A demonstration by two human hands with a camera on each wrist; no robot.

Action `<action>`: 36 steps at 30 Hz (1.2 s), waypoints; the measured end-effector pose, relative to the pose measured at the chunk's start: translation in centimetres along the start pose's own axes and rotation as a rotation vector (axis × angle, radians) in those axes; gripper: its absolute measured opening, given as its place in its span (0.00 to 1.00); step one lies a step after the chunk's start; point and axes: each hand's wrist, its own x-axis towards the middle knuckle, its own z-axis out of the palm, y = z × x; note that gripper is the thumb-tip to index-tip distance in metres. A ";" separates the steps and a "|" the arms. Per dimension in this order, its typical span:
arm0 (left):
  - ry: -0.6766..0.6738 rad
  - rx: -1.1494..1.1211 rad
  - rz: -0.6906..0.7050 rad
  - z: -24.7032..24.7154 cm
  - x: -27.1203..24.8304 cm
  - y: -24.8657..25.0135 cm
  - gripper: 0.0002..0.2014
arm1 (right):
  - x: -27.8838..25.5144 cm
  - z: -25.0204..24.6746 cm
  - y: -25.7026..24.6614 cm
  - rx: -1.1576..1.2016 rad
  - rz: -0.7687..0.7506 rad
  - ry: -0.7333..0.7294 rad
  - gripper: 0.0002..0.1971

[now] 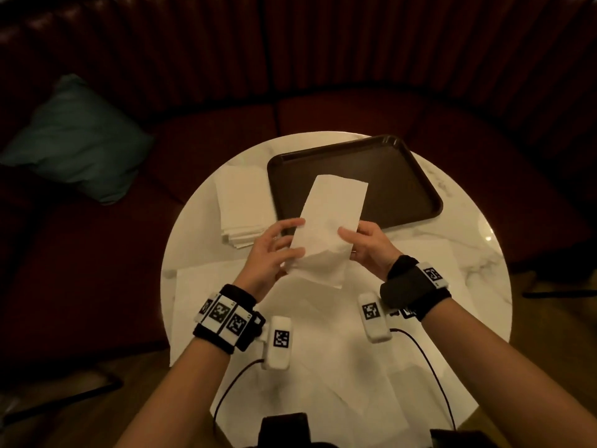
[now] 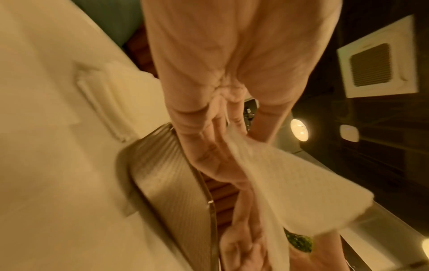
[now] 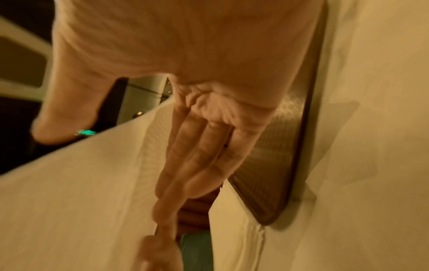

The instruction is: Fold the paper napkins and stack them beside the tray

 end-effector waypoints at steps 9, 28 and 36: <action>0.131 -0.007 -0.060 1.0 -0.7 -3.2 0.21 | -1.8 -0.6 0.3 -0.223 0.080 -0.176 0.44; 0.100 0.114 -0.065 2.2 -1.3 -4.0 0.15 | -3.9 -1.5 -0.5 -0.589 -0.121 -0.060 0.26; 0.098 -0.043 -0.082 0.2 -1.7 -4.2 0.19 | -4.8 -4.0 -0.6 -0.441 -0.159 0.096 0.17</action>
